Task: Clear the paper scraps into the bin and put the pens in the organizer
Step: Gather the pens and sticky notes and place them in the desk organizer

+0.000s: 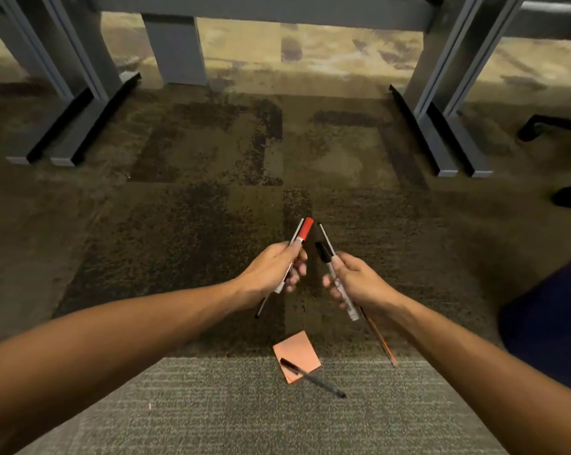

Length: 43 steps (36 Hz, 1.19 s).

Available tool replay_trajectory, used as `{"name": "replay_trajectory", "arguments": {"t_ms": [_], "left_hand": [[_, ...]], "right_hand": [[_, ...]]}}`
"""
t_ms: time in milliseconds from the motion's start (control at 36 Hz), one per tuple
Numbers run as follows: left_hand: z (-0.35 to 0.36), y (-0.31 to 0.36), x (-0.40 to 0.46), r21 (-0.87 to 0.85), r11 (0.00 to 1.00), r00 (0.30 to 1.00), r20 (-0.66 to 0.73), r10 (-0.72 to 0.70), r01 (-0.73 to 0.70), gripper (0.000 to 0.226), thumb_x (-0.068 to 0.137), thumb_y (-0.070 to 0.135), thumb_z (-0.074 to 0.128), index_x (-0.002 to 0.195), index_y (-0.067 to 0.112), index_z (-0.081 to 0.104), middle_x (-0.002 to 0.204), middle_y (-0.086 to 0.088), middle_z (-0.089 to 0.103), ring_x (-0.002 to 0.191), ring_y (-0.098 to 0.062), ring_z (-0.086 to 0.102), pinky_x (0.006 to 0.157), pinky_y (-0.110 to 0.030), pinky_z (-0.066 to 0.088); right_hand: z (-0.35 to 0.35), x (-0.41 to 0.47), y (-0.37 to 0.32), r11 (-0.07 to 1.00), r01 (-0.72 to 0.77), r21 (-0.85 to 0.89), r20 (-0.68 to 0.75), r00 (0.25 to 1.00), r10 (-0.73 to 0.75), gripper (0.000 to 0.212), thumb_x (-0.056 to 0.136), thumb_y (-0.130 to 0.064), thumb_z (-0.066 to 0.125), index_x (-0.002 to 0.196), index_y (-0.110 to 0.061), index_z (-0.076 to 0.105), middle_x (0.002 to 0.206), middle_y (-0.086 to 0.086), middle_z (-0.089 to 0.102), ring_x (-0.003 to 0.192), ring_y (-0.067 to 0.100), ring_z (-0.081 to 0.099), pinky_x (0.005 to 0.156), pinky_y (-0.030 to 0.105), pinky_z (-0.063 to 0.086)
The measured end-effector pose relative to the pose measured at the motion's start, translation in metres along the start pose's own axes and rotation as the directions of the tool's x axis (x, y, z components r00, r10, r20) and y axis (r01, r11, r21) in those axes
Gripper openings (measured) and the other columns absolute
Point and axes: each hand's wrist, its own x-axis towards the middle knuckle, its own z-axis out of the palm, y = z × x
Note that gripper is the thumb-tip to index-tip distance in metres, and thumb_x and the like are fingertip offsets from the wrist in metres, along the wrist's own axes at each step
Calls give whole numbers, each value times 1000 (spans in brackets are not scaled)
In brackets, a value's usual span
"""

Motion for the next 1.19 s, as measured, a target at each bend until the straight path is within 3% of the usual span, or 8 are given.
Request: {"name": "replay_trajectory", "arguments": {"t_ms": [83,167,333,556,722,917,1056,1194], "left_hand": [[0,37,6,-67,998,996,-90,-1,-5,34,104,39,33,96,14,55,59,2,45,41,-7,32,38,-20,24],[0,73,1,-204,979,990,-138,-35,6,32,104,39,32,109,17,56,55,7,36,40,-4,25,34,-18,19],[1,151,-37,-389,920,976,-214,-45,-43,29,105,33,34,113,17,57,63,6,47,41,-4,28,33,-17,22],[9,298,-124,-262,965,964,-259,-58,-12,30,104,35,34,96,22,59,57,9,39,41,-5,25,35,-18,20],[15,440,-193,-272,962,964,-257,-65,-8,35,103,38,35,81,30,62,56,10,36,42,-6,23,37,-17,18],[30,576,-269,-318,948,974,-222,-46,-27,36,101,44,37,81,30,64,56,10,41,41,-4,29,34,-18,25],[32,653,-307,-337,941,983,-177,-42,-21,37,100,44,39,79,28,66,55,8,41,40,-4,29,33,-17,25],[44,681,-327,-313,948,983,-183,-6,-52,35,101,41,38,86,18,60,53,7,38,37,-4,26,35,-14,22]], "right_hand": [[-2,-7,-29,980,-67,186,9,998,67,25,108,-34,30,111,-25,54,64,-6,45,47,6,34,43,20,26],[-4,-24,-64,961,-113,253,-23,992,123,28,108,-33,26,101,-24,52,62,-7,39,45,5,27,41,19,19],[-4,-68,-146,891,-57,450,-82,991,105,33,108,-33,30,109,-14,57,59,-4,42,43,8,32,38,20,27],[-7,-152,-296,868,-26,496,-74,995,72,36,108,-36,32,107,-11,58,62,-3,42,47,8,33,38,20,28],[-5,-228,-434,861,-75,503,-43,993,111,37,106,-39,34,106,-13,59,60,-4,42,45,8,31,38,20,27],[1,-318,-568,904,-99,416,-63,989,137,41,105,-42,33,110,-11,60,61,-4,44,48,9,33,44,23,26],[5,-362,-646,926,-64,372,-90,990,104,43,106,-40,32,110,-6,59,59,-2,44,44,9,32,38,21,24],[6,-386,-669,930,-22,368,-108,992,66,38,107,-35,32,102,-6,57,58,-1,42,43,9,28,38,18,19]]}}
